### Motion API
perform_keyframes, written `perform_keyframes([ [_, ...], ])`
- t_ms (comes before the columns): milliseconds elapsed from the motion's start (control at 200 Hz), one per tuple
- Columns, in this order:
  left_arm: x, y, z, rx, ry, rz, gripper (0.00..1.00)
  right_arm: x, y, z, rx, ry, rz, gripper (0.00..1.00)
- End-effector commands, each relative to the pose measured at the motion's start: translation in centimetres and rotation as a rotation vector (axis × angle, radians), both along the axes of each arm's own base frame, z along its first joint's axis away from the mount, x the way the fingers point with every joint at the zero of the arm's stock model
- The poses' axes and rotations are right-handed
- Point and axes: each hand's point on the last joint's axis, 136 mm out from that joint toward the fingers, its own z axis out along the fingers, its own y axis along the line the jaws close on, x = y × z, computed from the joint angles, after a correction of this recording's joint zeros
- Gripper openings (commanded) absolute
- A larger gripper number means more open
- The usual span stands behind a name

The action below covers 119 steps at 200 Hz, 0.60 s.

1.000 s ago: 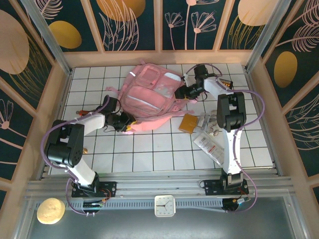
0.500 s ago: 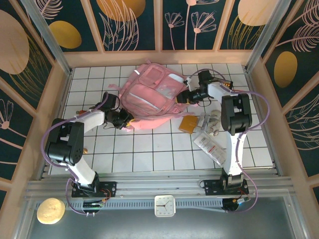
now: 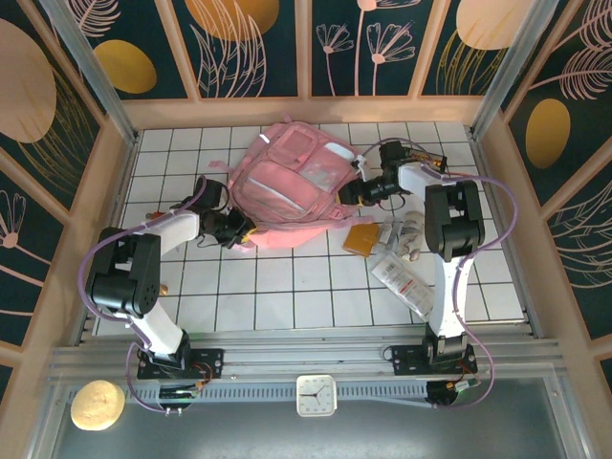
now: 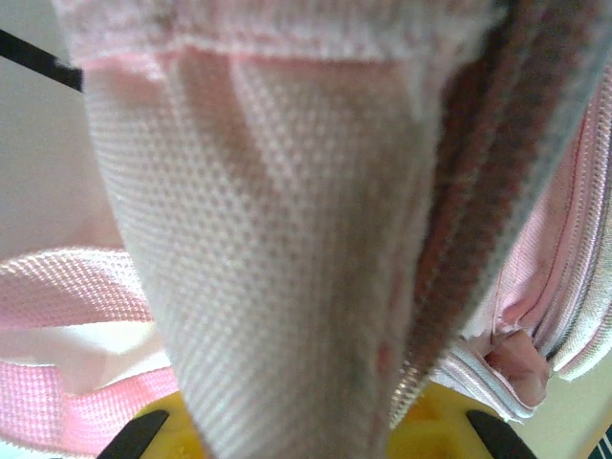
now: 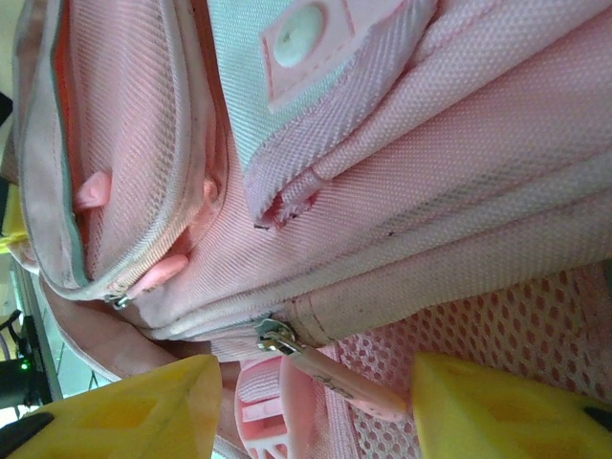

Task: Pack the student bag

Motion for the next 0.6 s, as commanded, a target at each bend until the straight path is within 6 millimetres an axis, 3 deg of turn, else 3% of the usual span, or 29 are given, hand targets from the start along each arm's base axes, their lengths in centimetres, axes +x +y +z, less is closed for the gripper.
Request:
perform_keyframes([
  [0,1.0,-0.1,1.6,-0.017,-0.036,-0.002,0.05,-2.0,-0.2,-0.7,-0.063,0.041,0.016,0.54],
  [355,1.0,-0.1,1.5,-0.022,-0.036,0.0,0.03,-1.9,-0.1,-2.3,-0.194,-0.011,0.038,0.42],
  [590,0.8,0.0,1.4,-0.017,-0.038,0.007,0.0,-0.7,-0.5,-2.0,-0.234,-0.049,0.017,0.14],
])
